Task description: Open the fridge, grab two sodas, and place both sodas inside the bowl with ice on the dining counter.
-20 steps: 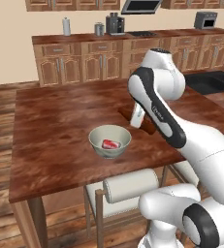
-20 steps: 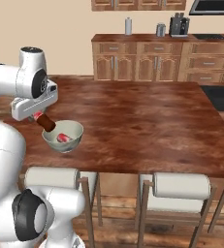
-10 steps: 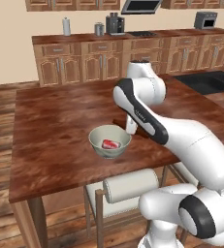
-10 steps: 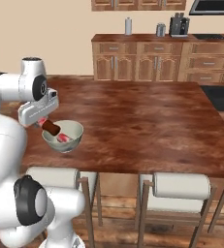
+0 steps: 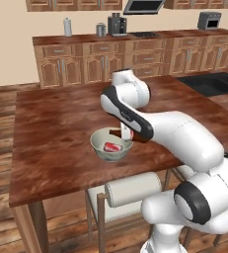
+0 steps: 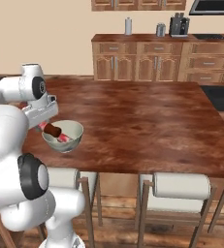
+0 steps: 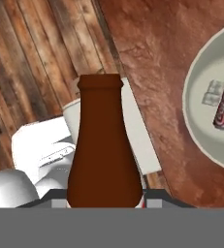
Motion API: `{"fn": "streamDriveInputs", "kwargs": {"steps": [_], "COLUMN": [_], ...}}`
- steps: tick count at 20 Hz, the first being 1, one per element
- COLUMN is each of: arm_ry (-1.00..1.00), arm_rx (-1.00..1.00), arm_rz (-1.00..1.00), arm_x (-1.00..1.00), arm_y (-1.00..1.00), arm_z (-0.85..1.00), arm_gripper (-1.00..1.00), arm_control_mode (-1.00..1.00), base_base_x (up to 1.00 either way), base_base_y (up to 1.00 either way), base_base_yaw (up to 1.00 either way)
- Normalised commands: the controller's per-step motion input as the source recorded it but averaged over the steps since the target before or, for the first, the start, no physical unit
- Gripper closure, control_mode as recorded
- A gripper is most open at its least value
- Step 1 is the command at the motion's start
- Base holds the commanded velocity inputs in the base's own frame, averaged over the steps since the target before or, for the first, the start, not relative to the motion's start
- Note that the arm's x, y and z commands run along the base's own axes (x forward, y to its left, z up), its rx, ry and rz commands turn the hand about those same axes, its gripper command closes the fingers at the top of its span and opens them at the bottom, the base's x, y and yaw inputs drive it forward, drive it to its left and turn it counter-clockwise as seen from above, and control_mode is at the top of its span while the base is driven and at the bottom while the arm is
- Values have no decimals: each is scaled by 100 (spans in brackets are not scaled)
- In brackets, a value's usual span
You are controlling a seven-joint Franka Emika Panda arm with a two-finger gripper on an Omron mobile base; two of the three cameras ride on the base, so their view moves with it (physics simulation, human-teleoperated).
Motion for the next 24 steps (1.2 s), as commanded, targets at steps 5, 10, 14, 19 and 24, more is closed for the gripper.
{"fn": "streamDriveInputs", "kwargs": {"steps": [5,10,14,19,24], "arm_ry": [12,9,8,9,8], "arm_rx": [-3,-1,0,-2,-2], "arm_rz": [7,7,7,6,5], "arm_x": [30,32,31,26,22], "arm_y": [4,1,0,2,3], "arm_z": [-22,-26,-27,-26,-27], "arm_gripper": [100,100,100,100,100], "arm_control_mode": [-100,-100,-100,-100,-100], "base_base_x": [0,0,0,0,0], "base_base_y": [0,0,0,0,0], "base_base_yaw": [0,0,0,0,0]}}
